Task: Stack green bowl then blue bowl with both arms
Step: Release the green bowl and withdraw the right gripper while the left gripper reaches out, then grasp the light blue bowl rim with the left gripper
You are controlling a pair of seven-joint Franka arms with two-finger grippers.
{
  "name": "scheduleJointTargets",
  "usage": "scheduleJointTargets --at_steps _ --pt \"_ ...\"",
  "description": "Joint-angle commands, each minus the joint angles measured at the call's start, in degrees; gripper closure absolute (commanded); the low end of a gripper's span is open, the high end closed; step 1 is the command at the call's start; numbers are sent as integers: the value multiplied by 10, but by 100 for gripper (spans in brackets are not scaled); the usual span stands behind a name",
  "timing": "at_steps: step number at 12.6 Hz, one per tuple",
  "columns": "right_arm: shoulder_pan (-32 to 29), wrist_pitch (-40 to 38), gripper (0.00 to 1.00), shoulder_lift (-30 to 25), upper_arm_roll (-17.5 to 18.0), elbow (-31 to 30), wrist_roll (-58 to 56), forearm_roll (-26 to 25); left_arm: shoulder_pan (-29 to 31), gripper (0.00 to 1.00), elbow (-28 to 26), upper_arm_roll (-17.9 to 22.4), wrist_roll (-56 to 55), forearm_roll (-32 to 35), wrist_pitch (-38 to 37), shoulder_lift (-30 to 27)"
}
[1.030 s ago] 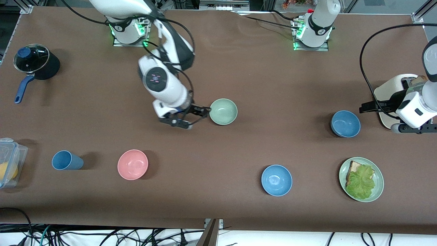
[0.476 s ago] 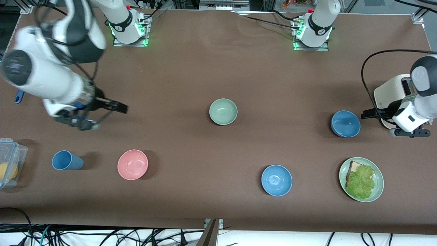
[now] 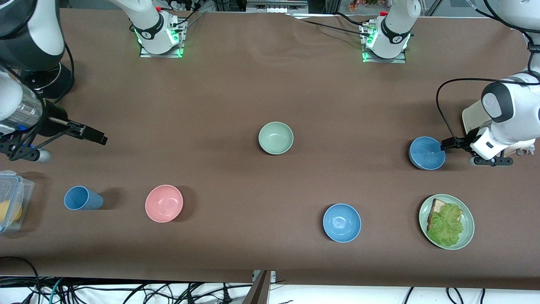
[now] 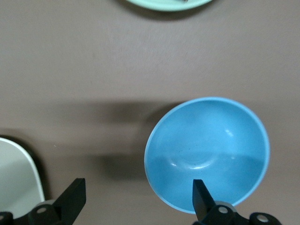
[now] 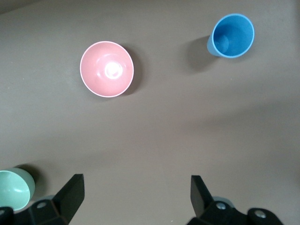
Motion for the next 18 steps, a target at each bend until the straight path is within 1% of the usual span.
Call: scheduleJointTargets --at_steps 1,2,3,4,5,6,7,8,11,13,15,16,18 --pt "-100 -29 0 -31 91 -5 -122 -14 2 0 -2 -3 30 -23 35 29" --pt "-144 -24 0 -56 125 -40 -127 -33 1 1 -2 -3 38 -32 38 37" --pt "-188 7 1 -78 164 -76 -132 -40 1 1 -3 -3 52 -46 38 42" --pt "-214 30 0 -112 211 -107 -126 -85 0 6 -2 -3 78 -57 39 49" --pt "-236 35 0 -146 244 -148 -122 -134 0 24 -2 -3 102 -71 48 55" --pt "-240 39 0 -170 247 -183 -113 -131 0 51 -2 -3 128 -83 53 61" --pt "-234 34 0 -175 237 -186 -109 -129 0 78 -2 -3 140 -92 53 63" --pt "-221 42 0 -173 218 -181 -109 -127 0 99 -1 -3 142 -93 52 62" --pt "-221 57 0 -167 217 -175 -109 -126 0 100 5 -3 141 -94 45 61" --pt "-218 52 0 -157 215 -169 -111 -124 -1 100 9 -4 136 -103 35 53" --pt "-220 51 0 -151 214 -162 -114 -102 -9 100 39 -7 128 -146 -13 48" --pt "-219 50 0 -152 215 -161 -115 -102 -18 100 60 -15 119 -151 -40 41" --pt "-219 47 0 -154 215 -161 -120 -102 -73 100 102 -28 110 -143 -93 30"
